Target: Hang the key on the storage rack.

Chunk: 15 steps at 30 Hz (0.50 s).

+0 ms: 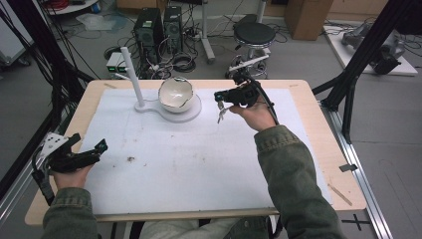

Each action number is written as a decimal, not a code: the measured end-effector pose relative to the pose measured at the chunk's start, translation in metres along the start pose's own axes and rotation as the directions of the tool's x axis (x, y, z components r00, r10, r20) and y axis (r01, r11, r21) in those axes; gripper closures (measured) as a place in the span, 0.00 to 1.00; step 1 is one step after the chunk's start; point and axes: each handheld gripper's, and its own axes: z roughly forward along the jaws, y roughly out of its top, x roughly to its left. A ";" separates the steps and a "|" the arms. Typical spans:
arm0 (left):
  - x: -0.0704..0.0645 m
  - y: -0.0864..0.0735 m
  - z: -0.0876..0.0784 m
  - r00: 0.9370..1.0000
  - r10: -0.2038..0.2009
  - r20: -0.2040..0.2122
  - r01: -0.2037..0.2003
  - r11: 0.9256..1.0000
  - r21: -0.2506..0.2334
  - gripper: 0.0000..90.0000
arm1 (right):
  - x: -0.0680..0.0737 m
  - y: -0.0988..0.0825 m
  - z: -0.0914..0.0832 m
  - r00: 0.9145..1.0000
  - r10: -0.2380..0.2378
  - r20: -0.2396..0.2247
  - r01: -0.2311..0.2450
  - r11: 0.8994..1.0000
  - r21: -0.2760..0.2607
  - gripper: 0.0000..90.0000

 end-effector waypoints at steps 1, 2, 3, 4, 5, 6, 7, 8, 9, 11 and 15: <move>0.000 0.000 0.000 1.000 0.000 0.000 0.000 1.000 0.000 0.02 | 0.000 0.002 0.001 1.000 -0.002 -0.005 0.002 1.000 0.000 0.93; 0.000 0.000 0.000 1.000 0.000 0.001 0.000 1.000 0.001 0.02 | 0.002 0.005 0.003 1.000 -0.004 -0.007 0.004 1.000 0.000 0.93; 0.000 0.000 0.000 1.000 0.000 0.002 0.000 1.000 0.002 0.02 | 0.003 0.008 0.005 1.000 -0.008 -0.007 0.008 1.000 0.001 0.93; 0.000 0.000 0.000 1.000 -0.001 0.002 0.001 1.000 0.002 0.02 | 0.004 0.012 0.008 1.000 -0.008 -0.020 0.008 1.000 -0.002 0.93; 0.000 0.000 0.000 1.000 0.000 0.003 0.000 1.000 0.003 0.02 | 0.005 0.015 0.009 1.000 -0.010 -0.024 0.010 1.000 -0.004 0.93; 0.000 0.000 0.000 1.000 0.001 0.003 -0.001 1.000 0.003 0.02 | 0.005 0.015 0.009 1.000 -0.010 -0.024 0.010 1.000 -0.004 0.93; 0.000 0.000 0.001 1.000 0.001 0.003 -0.001 1.000 0.003 0.02 | 0.006 0.017 0.010 1.000 -0.009 -0.030 0.009 1.000 -0.005 0.93; 0.000 0.000 0.001 1.000 0.002 0.004 -0.002 1.000 0.004 0.02 | 0.007 0.019 0.012 0.999 -0.007 -0.033 0.007 1.000 -0.008 0.93; 0.000 0.000 0.001 1.000 0.002 0.004 -0.002 1.000 0.004 0.02 | 0.009 0.022 0.015 0.999 -0.009 -0.041 0.009 1.000 -0.007 0.93; 0.000 0.000 0.001 1.000 0.002 0.004 -0.002 1.000 0.003 0.02 | 0.010 0.024 0.017 0.999 -0.012 -0.044 0.012 1.000 -0.003 0.93; 0.000 0.000 0.001 1.000 0.001 0.004 -0.001 1.000 0.004 0.02 | 0.018 0.035 0.027 0.998 -0.020 -0.058 0.020 1.000 0.005 0.93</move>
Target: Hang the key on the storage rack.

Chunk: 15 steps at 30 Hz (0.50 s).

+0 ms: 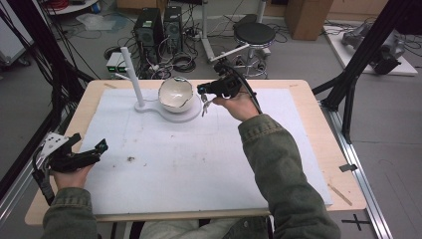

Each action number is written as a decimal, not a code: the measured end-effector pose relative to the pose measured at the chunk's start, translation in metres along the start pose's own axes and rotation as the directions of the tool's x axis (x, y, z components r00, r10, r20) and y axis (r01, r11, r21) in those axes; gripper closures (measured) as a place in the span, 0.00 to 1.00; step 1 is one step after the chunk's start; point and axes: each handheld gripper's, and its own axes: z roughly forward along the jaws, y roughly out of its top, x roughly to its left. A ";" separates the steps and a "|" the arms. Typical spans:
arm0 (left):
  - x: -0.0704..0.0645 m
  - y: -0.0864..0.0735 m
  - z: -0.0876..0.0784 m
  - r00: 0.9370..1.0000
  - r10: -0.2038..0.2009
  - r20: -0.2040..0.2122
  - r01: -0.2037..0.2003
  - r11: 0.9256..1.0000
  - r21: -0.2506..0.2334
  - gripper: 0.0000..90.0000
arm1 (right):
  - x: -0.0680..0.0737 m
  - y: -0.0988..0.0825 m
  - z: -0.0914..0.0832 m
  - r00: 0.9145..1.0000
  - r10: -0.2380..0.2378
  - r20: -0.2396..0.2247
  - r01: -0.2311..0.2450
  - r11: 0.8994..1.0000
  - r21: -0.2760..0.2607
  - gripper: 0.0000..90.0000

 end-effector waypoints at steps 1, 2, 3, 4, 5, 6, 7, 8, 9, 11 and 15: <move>0.000 0.000 0.000 1.000 0.001 -0.001 -0.001 1.000 0.000 0.02 | 0.000 0.000 0.000 1.000 0.000 0.000 0.000 1.000 0.000 0.93; 0.000 0.000 0.000 1.000 0.000 0.001 0.000 1.000 -0.001 0.02 | 0.001 0.002 0.002 1.000 -0.003 -0.007 0.003 1.000 -0.002 0.93; 0.000 0.000 0.000 1.000 0.000 0.001 0.000 1.000 0.000 0.02 | 0.003 0.005 0.005 1.000 -0.001 -0.014 0.001 1.000 -0.001 0.93; 0.000 0.000 0.000 1.000 0.000 0.001 0.000 1.000 -0.001 0.02 | 0.004 0.009 0.010 1.000 -0.005 -0.021 0.005 1.000 0.000 0.93; 0.000 0.000 0.000 1.000 0.000 0.001 0.000 1.000 0.001 0.02 | 0.004 0.009 0.010 1.000 -0.005 -0.021 0.005 1.000 0.000 0.93; 0.000 0.000 0.000 1.000 -0.001 0.001 0.001 1.000 -0.001 0.02 | 0.006 0.013 0.015 1.000 -0.006 -0.030 0.006 1.000 0.002 0.93; 0.000 0.000 0.000 1.000 -0.002 0.002 0.002 1.000 -0.002 0.02 | 0.008 0.015 0.019 1.000 -0.012 -0.029 0.012 1.000 0.004 0.93; 0.000 0.000 0.000 1.000 -0.003 0.002 0.003 1.000 -0.003 0.02 | 0.008 0.015 0.019 1.000 -0.012 -0.029 0.012 1.000 0.004 0.93; 0.001 0.000 0.000 1.000 -0.005 0.001 0.005 1.000 -0.003 0.02 | 0.009 0.017 0.022 0.999 -0.010 -0.037 0.011 1.000 0.005 0.93; 0.001 0.000 0.000 1.000 -0.009 0.001 0.009 1.000 -0.006 0.02 | 0.010 0.023 0.031 0.999 -0.011 -0.052 0.011 1.000 0.001 0.93; 0.000 0.000 0.000 1.000 -0.009 0.002 0.009 1.000 -0.007 0.02 | 0.012 0.028 0.040 0.998 0.000 -0.070 0.000 1.000 -0.004 0.93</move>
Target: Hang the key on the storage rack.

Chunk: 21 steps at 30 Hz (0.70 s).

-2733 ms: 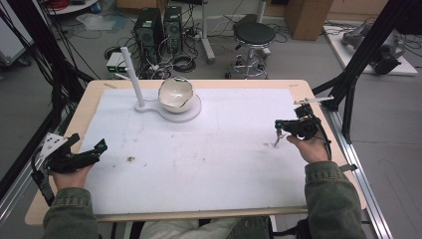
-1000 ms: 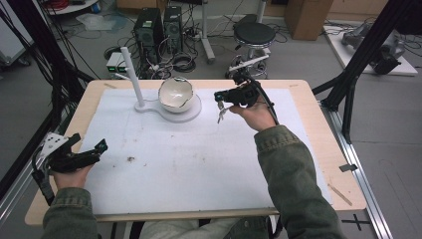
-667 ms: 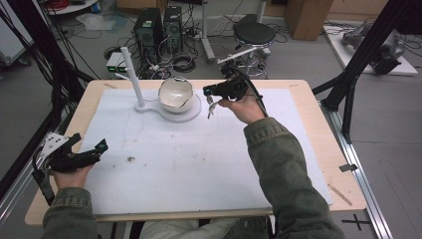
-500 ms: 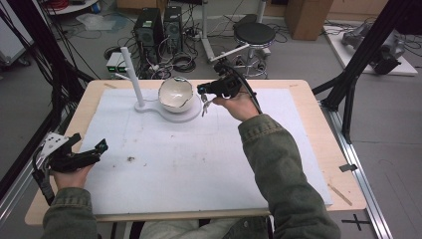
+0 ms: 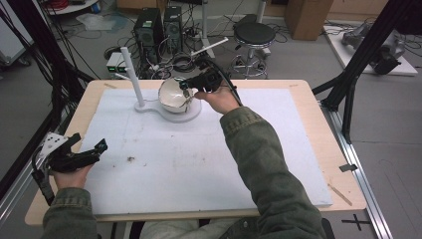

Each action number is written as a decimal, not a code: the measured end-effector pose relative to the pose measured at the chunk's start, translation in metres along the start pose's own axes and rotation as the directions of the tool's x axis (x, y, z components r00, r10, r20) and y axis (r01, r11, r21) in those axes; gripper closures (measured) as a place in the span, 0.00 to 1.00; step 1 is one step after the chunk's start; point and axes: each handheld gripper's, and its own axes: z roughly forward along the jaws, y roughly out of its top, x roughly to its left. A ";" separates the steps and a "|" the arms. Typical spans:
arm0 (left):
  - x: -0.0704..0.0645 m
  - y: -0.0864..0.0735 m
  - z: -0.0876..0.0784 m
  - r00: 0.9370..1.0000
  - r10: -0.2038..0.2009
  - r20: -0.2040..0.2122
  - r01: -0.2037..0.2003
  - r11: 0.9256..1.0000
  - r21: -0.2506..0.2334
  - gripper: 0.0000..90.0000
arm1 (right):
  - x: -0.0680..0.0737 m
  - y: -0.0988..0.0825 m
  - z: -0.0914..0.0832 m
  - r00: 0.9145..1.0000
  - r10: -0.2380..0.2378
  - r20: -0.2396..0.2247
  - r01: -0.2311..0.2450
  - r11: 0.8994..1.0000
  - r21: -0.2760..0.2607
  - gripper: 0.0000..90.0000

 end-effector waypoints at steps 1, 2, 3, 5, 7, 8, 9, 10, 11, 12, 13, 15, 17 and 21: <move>0.000 0.000 0.000 1.000 0.002 -0.004 -0.002 1.000 -0.001 0.02 | 0.000 0.001 0.002 1.000 0.003 -0.008 -0.003 1.000 -0.002 0.93; 0.000 0.000 0.000 1.000 0.004 -0.005 -0.004 1.000 -0.002 0.02 | 0.001 0.004 0.009 1.000 0.009 -0.017 -0.009 1.000 -0.002 0.93; 0.001 0.000 0.001 1.000 0.007 -0.005 -0.007 1.000 0.000 0.02 | 0.001 0.005 0.011 1.000 0.010 -0.021 -0.010 1.000 0.001 0.93; 0.001 0.000 0.001 1.000 0.001 -0.008 -0.001 1.000 0.001 0.02 | 0.002 0.007 0.015 1.000 0.011 -0.022 -0.010 1.000 0.003 0.93; 0.002 0.000 0.002 1.000 -0.003 -0.008 0.003 1.000 -0.003 0.02 | 0.006 0.011 0.022 1.000 0.002 -0.027 -0.001 1.000 0.013 0.93; 0.003 0.000 0.002 1.000 -0.005 -0.007 0.005 1.000 -0.004 0.02 | 0.008 0.014 0.025 0.999 -0.002 -0.034 0.003 1.000 0.015 0.93; 0.003 0.000 0.002 1.000 -0.005 -0.006 0.005 1.000 -0.004 0.02 | 0.011 0.018 0.030 0.999 -0.011 -0.045 0.012 1.000 0.017 0.93; 0.003 0.000 0.002 1.000 -0.007 -0.005 0.007 1.000 -0.003 0.02 | 0.011 0.018 0.030 0.999 -0.011 -0.045 0.012 1.000 0.017 0.93; 0.003 -0.001 0.002 1.000 -0.003 -0.001 0.003 1.000 0.001 0.02 | 0.014 0.022 0.037 0.998 -0.008 -0.063 0.010 1.000 0.023 0.93; 0.003 -0.001 0.002 1.000 -0.005 0.001 0.005 1.000 0.004 0.02 | 0.014 0.022 0.037 0.998 -0.008 -0.063 0.010 1.000 0.023 0.93; 0.003 -0.001 0.003 1.000 -0.004 0.001 0.004 1.000 0.004 0.02 | 0.015 0.023 0.040 0.997 -0.008 -0.071 0.010 1.000 0.024 0.93; 0.002 -0.001 0.003 1.000 0.002 0.001 -0.002 1.000 0.006 0.02 | 0.017 0.027 0.045 0.997 -0.015 -0.079 0.017 0.999 0.030 0.93; 0.002 -0.001 0.003 1.000 0.004 0.003 -0.004 1.000 0.006 0.02 | 0.019 0.030 0.049 0.995 -0.014 -0.096 0.017 1.000 0.022 0.93; 0.003 -0.001 0.004 1.000 -0.001 0.003 0.000 1.000 0.005 0.02 | 0.021 0.039 0.055 0.994 -0.018 -0.108 0.018 1.000 0.008 0.93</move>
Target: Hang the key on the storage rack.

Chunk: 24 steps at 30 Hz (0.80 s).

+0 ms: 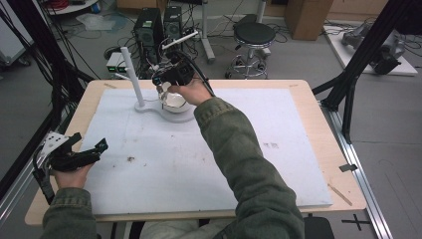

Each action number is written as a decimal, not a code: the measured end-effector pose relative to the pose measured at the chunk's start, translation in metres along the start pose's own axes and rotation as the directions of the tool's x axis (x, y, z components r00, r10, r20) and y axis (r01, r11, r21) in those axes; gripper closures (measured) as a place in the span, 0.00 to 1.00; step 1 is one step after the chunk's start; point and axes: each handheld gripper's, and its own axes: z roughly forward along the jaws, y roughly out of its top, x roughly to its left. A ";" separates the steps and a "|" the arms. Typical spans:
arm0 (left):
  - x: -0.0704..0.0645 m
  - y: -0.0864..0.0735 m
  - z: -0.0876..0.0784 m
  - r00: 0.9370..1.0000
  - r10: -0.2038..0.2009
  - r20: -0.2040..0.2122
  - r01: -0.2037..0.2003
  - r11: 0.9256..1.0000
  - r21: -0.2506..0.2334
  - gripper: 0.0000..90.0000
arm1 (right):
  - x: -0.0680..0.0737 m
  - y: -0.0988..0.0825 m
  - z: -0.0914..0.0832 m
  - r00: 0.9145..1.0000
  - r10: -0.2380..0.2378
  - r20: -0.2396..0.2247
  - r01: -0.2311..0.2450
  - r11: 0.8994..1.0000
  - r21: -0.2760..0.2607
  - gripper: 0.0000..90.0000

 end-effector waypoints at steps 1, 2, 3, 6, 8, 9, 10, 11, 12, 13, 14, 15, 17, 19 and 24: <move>0.000 0.000 0.000 1.000 0.000 -0.001 0.000 1.000 0.001 0.02 | 0.002 0.005 0.003 1.000 0.001 -0.005 -0.001 1.000 0.004 0.93; 0.000 0.000 0.000 1.000 0.000 -0.001 0.000 1.000 0.001 0.02 | 0.002 0.008 0.006 1.000 -0.010 -0.008 0.010 1.000 0.005 0.93; 0.000 0.000 0.000 1.000 0.002 0.000 -0.002 1.000 0.003 0.02 | 0.002 0.008 0.006 1.000 -0.010 -0.008 0.010 1.000 0.005 0.93; 0.000 0.000 0.000 1.000 0.002 0.000 -0.002 1.000 0.001 0.02 | 0.005 0.016 0.012 1.000 -0.023 -0.009 0.023 1.000 0.014 0.93; -0.001 0.000 -0.001 1.000 0.002 0.000 -0.002 1.000 0.002 0.02 | 0.007 0.025 0.017 0.999 -0.042 -0.021 0.043 0.999 0.019 0.93; 0.000 0.000 -0.001 1.000 0.003 0.002 -0.003 1.000 0.004 0.02 | 0.007 0.025 0.017 0.999 -0.042 -0.021 0.043 0.999 0.019 0.93; -0.001 0.000 -0.001 1.000 0.000 0.006 0.000 1.000 0.004 0.02 | 0.008 0.028 0.020 0.999 -0.046 -0.023 0.047 0.999 0.020 0.93; -0.001 0.000 -0.001 1.000 -0.001 0.007 0.001 1.000 0.004 0.02 | 0.009 0.034 0.025 0.998 -0.051 -0.025 0.051 0.998 0.022 0.93; -0.001 0.000 -0.001 1.000 0.001 0.008 -0.001 1.000 0.005 0.02 | 0.009 0.034 0.025 0.998 -0.051 -0.025 0.051 0.998 0.022 0.93; -0.001 0.000 -0.001 1.000 0.001 0.008 -0.001 1.000 0.006 0.02 | 0.008 0.036 0.027 0.998 -0.055 -0.024 0.056 0.998 0.021 0.93; -0.001 0.000 -0.001 1.000 0.003 0.007 -0.003 1.000 0.005 0.02 | 0.009 0.041 0.032 0.998 -0.063 -0.025 0.064 0.998 0.027 0.93; -0.001 0.000 -0.002 1.000 0.003 0.008 -0.003 1.000 0.005 0.02 | 0.009 0.041 0.032 0.998 -0.063 -0.025 0.064 0.998 0.027 0.93; 0.000 -0.001 -0.002 1.000 0.001 0.006 -0.001 1.000 0.004 0.02 | 0.010 0.048 0.038 0.997 -0.075 -0.022 0.075 0.997 0.027 0.93; 0.001 -0.001 -0.003 1.000 -0.002 0.007 0.002 1.000 0.003 0.02 | 0.010 0.049 0.039 0.997 -0.073 -0.025 0.074 0.997 0.026 0.93; 0.001 -0.001 -0.003 1.000 -0.006 0.006 0.006 1.000 0.003 0.02 | 0.011 0.059 0.048 0.997 -0.073 -0.028 0.074 0.997 0.033 0.93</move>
